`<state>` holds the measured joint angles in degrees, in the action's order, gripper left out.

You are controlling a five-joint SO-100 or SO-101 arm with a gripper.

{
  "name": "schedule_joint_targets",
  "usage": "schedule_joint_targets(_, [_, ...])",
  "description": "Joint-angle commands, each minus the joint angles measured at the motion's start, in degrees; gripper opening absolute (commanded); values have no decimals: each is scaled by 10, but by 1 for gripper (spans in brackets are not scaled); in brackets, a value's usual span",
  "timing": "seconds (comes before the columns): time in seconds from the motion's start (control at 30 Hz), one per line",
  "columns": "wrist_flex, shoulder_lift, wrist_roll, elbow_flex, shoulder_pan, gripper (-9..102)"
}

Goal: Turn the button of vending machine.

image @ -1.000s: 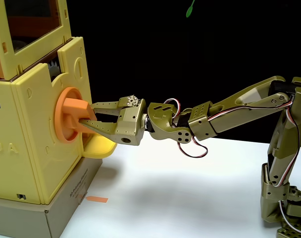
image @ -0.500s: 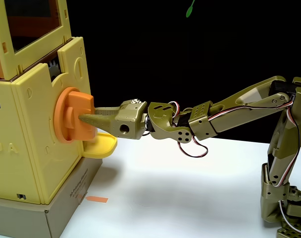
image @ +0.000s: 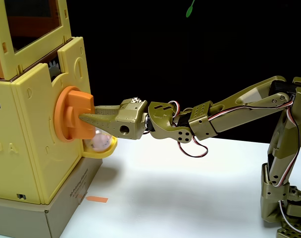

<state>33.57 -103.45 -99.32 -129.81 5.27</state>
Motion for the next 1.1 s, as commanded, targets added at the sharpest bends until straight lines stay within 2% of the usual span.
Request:
schedule_joint_targets(0.0, [-6,-56,6,1,-4,4])
schedule_joint_targets(0.2, [-16,-83,6,-23,-15,17])
schedule_joint_targets(0.33, [-56,-136,34,-53,-14,22])
schedule_joint_targets(0.57, [-93,-294,97,-199,-48,31])
schedule_joint_targets(0.63, [-95,-354,142,-248,-50,30])
schedule_joint_targets(0.77, [-98,-474,328,-329,-42,25])
schedule_joint_targets(0.83, [-99,-541,477,-371,-29,22])
schedule_joint_targets(0.97, [-174,-660,788,-461,-35,14])
schedule_joint_targets(1.07, [-95,-703,940,-591,-46,13])
